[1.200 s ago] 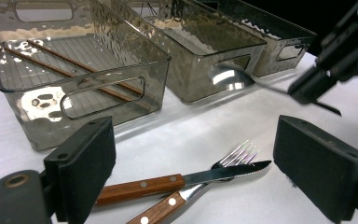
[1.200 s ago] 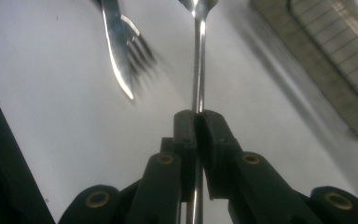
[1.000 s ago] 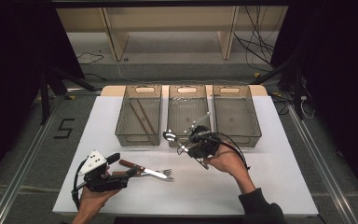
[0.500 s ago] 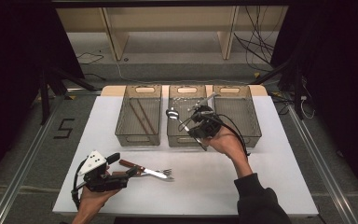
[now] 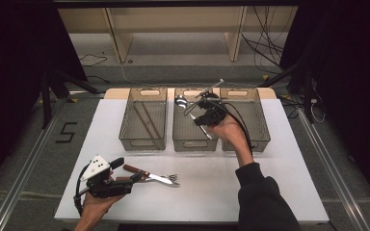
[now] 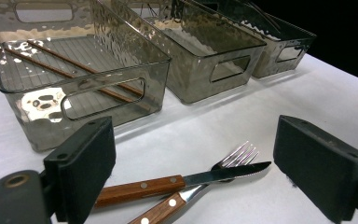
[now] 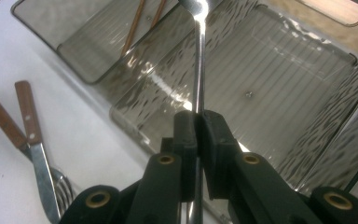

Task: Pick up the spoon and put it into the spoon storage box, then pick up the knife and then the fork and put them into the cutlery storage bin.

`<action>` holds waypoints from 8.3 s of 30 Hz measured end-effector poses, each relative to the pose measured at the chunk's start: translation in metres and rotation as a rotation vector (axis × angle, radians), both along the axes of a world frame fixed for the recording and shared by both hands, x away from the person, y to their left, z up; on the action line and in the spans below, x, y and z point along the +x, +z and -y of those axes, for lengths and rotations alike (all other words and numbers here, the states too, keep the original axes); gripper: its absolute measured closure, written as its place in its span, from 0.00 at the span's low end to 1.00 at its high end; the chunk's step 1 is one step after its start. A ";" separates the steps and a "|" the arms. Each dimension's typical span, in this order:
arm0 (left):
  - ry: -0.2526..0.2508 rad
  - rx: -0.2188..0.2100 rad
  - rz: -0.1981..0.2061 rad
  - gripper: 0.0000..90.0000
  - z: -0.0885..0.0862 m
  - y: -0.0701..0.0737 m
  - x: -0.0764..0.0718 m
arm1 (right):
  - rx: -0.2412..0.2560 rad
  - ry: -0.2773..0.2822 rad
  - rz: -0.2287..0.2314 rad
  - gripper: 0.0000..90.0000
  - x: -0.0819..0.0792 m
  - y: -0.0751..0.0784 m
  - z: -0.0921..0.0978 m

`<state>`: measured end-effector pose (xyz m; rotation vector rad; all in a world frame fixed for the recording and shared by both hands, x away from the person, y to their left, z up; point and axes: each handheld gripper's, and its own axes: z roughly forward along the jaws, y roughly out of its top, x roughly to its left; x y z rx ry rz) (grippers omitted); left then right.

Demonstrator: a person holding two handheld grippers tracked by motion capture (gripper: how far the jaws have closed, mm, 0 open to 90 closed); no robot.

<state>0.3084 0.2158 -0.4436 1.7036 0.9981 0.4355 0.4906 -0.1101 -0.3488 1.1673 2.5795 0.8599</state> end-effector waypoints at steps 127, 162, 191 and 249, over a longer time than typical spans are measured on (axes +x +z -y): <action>-0.196 0.492 -0.183 0.15 0.013 0.023 0.057 | 0.434 -0.016 0.241 0.30 -0.171 -0.072 0.107; -0.319 0.773 -0.285 0.16 0.024 0.007 0.090 | 0.436 -0.046 0.271 0.26 -0.186 -0.085 0.120; -0.498 0.938 -0.351 0.34 0.038 0.001 0.110 | 0.418 -0.029 0.255 0.27 -0.185 -0.088 0.119; -0.887 1.087 -0.257 0.80 0.052 -0.016 0.112 | 0.385 -0.019 0.224 0.29 -0.182 -0.091 0.115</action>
